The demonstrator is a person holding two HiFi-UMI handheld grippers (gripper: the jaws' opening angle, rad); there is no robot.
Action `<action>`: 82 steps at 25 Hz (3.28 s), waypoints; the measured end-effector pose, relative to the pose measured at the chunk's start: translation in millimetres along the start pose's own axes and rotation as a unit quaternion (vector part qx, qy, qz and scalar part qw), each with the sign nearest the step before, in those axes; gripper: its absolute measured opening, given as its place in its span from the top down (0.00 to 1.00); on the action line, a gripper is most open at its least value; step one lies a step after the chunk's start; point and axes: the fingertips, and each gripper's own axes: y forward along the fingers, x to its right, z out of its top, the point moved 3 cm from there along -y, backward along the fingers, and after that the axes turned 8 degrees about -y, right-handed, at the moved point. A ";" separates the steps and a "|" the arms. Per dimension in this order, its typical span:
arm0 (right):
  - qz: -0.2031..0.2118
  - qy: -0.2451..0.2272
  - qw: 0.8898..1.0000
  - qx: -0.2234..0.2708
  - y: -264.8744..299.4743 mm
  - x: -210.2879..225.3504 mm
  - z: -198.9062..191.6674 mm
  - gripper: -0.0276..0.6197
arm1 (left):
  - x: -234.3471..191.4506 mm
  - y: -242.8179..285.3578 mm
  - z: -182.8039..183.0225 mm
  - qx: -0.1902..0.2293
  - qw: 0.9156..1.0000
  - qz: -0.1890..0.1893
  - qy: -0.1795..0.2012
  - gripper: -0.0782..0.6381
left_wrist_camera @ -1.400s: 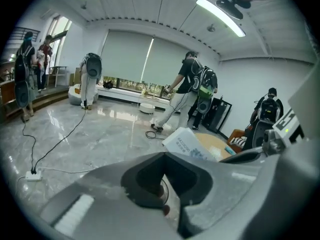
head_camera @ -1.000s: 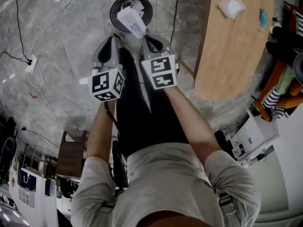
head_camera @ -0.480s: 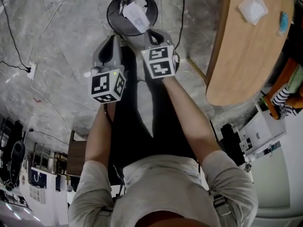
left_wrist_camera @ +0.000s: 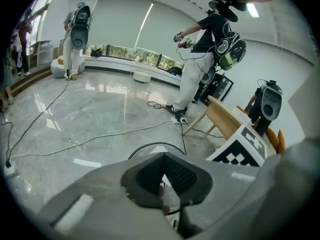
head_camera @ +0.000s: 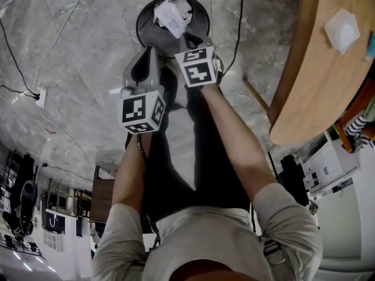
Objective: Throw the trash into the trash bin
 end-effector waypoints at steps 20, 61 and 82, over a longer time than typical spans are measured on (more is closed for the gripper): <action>0.009 -0.012 0.998 0.059 -56.5 -7.1 54.3 0.95 | 20.1 -36.4 44.6 0.008 1.000 0.005 -0.009 0.87; -0.039 -0.135 0.858 0.494 -729.7 -96.9 256.1 0.95 | 349.2 -423.0 359.7 0.304 0.936 -0.092 0.149 0.87; -0.076 -0.077 0.863 0.493 -719.3 -88.9 269.2 0.95 | 341.9 -419.6 387.7 0.276 0.934 -0.141 0.178 0.87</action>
